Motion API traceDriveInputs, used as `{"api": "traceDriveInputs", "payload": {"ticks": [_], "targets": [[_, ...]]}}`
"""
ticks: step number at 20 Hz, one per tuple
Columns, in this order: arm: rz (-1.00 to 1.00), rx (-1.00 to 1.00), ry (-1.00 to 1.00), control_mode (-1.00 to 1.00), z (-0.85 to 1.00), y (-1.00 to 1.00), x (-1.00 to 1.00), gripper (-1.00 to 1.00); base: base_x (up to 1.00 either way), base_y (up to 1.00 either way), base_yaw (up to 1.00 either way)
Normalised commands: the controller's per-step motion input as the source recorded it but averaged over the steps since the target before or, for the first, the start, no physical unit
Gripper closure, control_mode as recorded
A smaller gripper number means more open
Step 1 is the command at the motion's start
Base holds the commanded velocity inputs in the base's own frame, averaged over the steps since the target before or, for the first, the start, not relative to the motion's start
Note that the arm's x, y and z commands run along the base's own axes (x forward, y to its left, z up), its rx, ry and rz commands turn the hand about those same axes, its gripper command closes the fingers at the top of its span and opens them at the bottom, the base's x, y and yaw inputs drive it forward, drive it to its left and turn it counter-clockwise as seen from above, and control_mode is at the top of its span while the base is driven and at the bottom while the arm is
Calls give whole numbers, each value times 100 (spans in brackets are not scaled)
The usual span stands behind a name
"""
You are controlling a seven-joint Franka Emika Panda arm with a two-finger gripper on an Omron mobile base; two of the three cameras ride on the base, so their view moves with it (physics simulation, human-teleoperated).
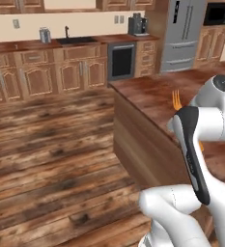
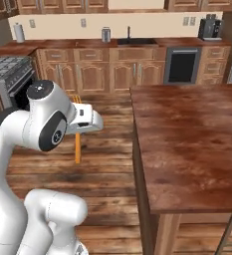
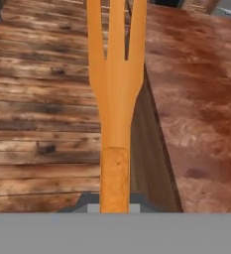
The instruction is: Take the fork and place it on the left side of the plate. Then take the spoon and place it on the right side of the plate. Make sure they're directly next to the plate.
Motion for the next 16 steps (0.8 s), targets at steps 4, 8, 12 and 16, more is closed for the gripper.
{"api": "traceDriveInputs", "payload": {"ticks": [4, 8, 12, 16], "targets": [[0, 0, 0, 100, 0, 0, 0, 100, -100, -80, -11], [0, 0, 0, 100, 0, 0, 0, 100, -100, -89, -12], [0, 0, 0, 100, 0, 0, 0, 100, -69, -100, -11], [0, 0, 0, 100, 0, 0, 0, 100, -31, -100, -8]]}}
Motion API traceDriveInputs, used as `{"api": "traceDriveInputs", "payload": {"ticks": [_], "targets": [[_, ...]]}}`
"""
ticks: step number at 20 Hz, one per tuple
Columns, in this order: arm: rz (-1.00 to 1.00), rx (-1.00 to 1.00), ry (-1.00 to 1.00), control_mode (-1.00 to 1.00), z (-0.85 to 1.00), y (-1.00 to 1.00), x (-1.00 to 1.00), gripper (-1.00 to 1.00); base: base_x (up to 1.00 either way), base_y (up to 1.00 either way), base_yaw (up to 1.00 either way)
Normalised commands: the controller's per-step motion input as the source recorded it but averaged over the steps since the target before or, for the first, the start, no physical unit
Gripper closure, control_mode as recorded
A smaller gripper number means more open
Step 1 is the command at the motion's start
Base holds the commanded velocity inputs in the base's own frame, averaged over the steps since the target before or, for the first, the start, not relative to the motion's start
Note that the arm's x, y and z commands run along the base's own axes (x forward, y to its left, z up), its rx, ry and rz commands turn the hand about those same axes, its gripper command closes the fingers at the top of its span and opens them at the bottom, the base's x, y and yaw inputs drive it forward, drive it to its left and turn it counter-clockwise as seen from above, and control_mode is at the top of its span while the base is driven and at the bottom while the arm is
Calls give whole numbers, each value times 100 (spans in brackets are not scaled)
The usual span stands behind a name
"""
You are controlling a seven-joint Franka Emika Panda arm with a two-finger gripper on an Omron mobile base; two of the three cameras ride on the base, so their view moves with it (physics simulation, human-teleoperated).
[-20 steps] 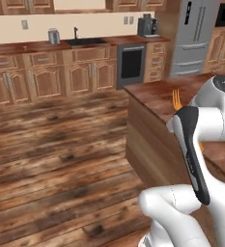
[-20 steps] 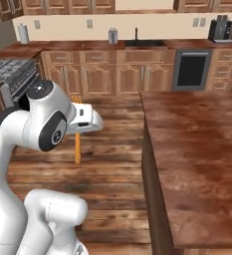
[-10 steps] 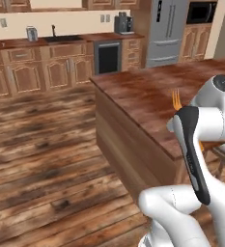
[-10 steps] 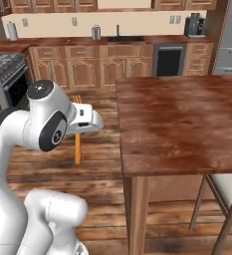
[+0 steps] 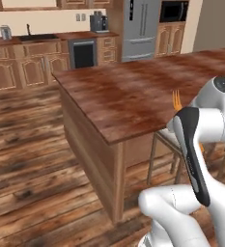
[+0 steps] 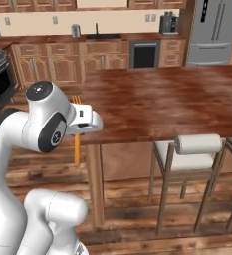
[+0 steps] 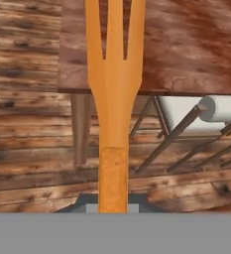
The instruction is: Take the fork and place it on the left side of the plate. Then take the spoon and place it on the right side of the plate. Make sure they're directly next to the plate.
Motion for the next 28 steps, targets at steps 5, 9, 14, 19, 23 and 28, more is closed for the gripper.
{"api": "traceDriveInputs", "payload": {"ticks": [5, 9, 14, 19, 23, 28], "targets": [[0, 0, 0, 100, 0, 0, 0, 100, -4, -100, -6], [0, 0, 0, 100, 0, 0, 0, 100, 1, -100, -5], [0, 0, 0, 100, 0, 0, 0, 100, 12, -100, -4], [0, 0, 0, 100, 0, 0, 0, 100, 20, -100, -3], [0, 0, 0, 100, 0, 0, 0, 100, 21, -100, -3], [0, 0, 0, 100, 0, 0, 0, 100, 32, -100, -1]]}}
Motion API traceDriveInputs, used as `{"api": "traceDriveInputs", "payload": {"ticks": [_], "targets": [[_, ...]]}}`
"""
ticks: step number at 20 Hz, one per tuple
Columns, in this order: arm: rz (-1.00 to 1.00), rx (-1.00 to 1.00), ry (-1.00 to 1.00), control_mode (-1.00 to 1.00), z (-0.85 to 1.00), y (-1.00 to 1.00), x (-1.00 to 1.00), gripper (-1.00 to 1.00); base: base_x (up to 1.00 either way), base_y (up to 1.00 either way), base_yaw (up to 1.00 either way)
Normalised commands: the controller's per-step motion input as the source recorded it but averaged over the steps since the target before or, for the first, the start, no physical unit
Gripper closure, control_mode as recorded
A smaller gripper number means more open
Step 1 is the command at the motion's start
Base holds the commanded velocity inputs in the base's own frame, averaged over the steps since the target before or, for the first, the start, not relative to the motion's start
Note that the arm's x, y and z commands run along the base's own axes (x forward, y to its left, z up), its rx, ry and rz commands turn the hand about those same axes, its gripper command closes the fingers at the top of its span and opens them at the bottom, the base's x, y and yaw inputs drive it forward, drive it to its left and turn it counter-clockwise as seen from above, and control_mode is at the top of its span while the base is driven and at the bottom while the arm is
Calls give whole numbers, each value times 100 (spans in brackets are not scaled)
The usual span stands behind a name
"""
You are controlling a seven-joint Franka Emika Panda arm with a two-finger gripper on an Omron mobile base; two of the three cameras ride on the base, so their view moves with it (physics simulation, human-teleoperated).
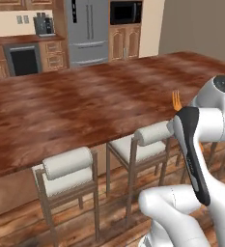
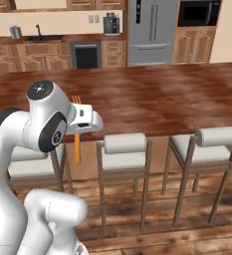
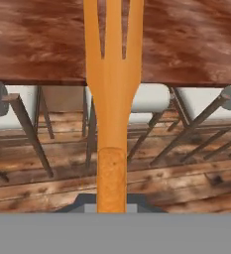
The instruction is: Take the fork and place it on the left side of the plate. Then take the spoon and place it on the right side of the plate. Make sure they're directly next to the plate.
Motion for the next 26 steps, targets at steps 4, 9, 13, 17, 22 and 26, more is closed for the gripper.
{"api": "traceDriveInputs", "payload": {"ticks": [4, 9, 13, 17, 22, 26], "targets": [[0, 0, 0, 100, 0, 0, 0, 100, 51, -100, 0], [0, 0, 0, 100, 0, 0, 0, 100, 78, -100, 0], [0, 0, 0, 100, 0, 0, 0, 100, 78, -99, 9], [0, 0, 0, 100, 0, 0, 0, 100, 70, -85, 21], [0, 0, 0, 100, 0, 0, 0, 100, 58, -80, 25], [0, 0, 0, 100, 0, 0, 0, 100, 53, -71, 28]]}}
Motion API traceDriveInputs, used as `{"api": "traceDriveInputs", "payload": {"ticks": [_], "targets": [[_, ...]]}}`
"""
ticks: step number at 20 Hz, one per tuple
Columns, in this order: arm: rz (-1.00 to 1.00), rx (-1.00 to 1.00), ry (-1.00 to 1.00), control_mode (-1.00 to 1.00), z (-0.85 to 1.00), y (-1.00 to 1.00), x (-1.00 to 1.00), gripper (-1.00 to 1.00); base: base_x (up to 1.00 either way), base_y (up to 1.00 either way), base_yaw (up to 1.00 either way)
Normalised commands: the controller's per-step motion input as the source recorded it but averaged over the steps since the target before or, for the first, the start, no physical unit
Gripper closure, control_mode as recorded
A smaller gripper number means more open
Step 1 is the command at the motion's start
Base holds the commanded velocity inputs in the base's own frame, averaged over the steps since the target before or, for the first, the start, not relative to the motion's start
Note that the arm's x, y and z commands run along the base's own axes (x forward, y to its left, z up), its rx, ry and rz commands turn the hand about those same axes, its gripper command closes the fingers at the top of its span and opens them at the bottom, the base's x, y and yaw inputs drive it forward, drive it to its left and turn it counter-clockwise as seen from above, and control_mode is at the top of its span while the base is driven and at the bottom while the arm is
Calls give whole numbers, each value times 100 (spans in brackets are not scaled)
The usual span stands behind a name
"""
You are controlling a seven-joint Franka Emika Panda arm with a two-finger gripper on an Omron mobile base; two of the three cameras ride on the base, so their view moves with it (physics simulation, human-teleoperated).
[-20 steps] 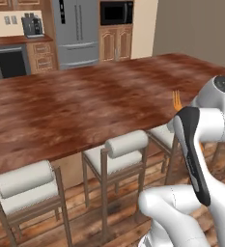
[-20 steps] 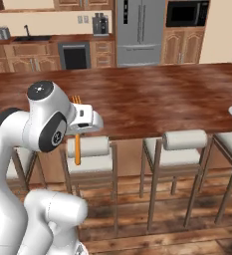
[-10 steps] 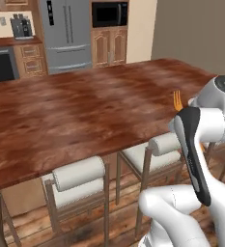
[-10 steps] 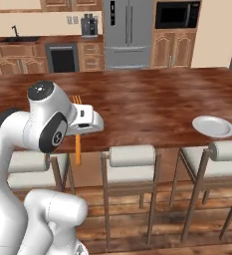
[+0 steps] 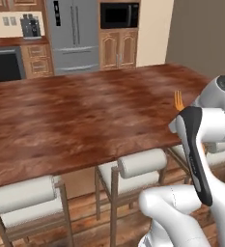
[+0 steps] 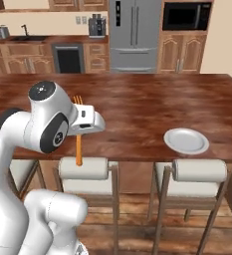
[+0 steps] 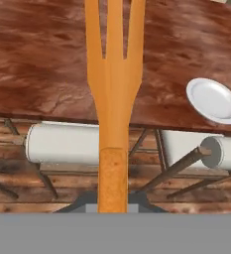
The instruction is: Take the fork and place it on the left side of the plate. Then take the spoon and place it on the right side of the plate. Make sure they're directly next to the plate.
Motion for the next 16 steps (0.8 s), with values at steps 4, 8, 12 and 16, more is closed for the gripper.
{"api": "traceDriveInputs", "payload": {"ticks": [4, 8, 12, 16], "targets": [[0, 0, 0, 100, 0, 0, 0, 100, 78, -57, 28], [0, 0, 0, 100, 0, 0, 0, 100, 97, -42, 28], [0, 0, 0, 100, 0, 0, 0, 100, 91, -46, 30], [0, 0, 0, 100, 0, 0, 0, 100, 72, -49, 22]]}}
